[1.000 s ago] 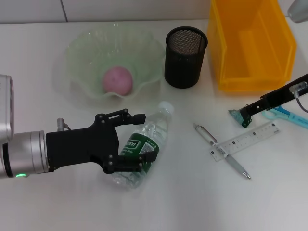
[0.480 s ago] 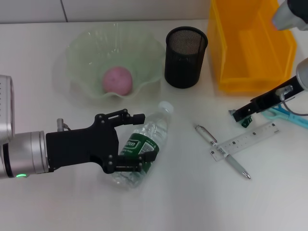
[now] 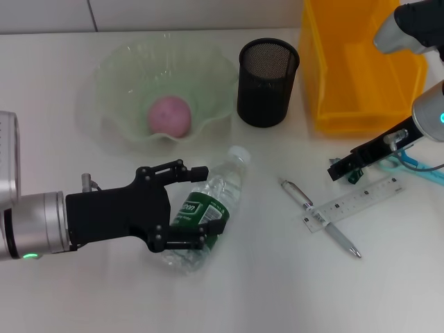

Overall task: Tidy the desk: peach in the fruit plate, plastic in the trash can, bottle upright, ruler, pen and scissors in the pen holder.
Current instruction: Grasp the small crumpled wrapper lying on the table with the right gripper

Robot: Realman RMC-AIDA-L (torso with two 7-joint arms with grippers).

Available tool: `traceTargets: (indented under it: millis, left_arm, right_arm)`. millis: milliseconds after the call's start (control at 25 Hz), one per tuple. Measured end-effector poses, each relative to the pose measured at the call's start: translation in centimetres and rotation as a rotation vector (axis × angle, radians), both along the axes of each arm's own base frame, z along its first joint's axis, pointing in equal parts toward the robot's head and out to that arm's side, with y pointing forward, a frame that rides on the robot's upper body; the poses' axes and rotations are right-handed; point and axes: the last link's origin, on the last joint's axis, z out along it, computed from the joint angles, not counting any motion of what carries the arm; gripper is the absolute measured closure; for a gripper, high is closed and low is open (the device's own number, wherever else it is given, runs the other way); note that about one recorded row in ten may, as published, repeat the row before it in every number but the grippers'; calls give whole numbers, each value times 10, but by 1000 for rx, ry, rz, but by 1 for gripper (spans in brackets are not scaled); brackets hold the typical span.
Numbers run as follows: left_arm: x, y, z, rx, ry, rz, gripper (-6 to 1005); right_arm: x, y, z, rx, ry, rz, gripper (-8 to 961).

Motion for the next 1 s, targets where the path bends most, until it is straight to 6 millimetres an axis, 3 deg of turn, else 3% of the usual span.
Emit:
traceTargets:
  millis: [360,560,1000]
  left_arm:
    - [0,0,1,-1,-4,-2,139]
    - [0,0,1,2,-3,0,139]
    - [0,0,1,2,-6,1,138]
  right_arm:
    - [4,0,-5,-3,0,-11,213]
    - [6,0,-6,-3,0,-17,442]
    - [3,0,-1,11,5,-7,498]
